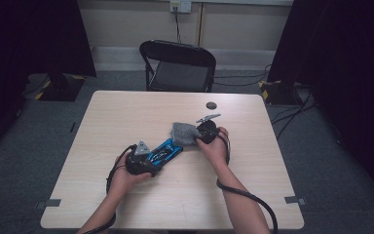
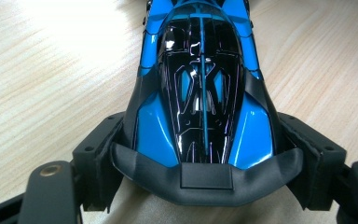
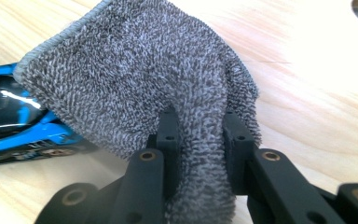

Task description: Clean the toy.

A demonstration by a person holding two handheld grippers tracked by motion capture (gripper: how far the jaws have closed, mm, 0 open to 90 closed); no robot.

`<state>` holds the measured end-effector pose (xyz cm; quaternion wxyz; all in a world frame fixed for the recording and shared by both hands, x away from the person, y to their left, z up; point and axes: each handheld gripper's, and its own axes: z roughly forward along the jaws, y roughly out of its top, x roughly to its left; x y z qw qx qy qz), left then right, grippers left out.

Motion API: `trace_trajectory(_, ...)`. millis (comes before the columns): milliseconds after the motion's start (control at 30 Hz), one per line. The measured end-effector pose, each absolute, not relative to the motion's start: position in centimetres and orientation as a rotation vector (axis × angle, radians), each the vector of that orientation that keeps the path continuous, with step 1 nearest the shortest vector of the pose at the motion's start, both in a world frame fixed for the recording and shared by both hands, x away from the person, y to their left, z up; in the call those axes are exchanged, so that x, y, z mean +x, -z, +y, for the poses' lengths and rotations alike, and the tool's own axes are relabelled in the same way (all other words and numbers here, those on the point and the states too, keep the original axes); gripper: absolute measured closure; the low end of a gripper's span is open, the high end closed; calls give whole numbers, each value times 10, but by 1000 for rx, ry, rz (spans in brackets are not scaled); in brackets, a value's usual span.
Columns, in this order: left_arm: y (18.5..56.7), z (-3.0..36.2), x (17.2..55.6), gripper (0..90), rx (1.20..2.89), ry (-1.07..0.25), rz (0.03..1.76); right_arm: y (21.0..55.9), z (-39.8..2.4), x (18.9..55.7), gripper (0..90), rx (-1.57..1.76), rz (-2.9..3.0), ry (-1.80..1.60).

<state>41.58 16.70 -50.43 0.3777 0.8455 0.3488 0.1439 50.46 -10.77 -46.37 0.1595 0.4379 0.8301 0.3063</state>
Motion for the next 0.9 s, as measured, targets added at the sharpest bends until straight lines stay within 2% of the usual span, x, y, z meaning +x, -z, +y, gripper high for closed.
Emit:
trace_trajectory(400,504,167,416,238,2162,-367,889,441,-135,499,728,1246,2311,-983)
trace_trajectory(633,504,167,416,238,2163,-367,888,428,-125,470,727,1148,2333,-1098)
trace_trajectory(900,504,166,416,238,2162,-365,889,431,-113,452,726,1100,2377,-1132)
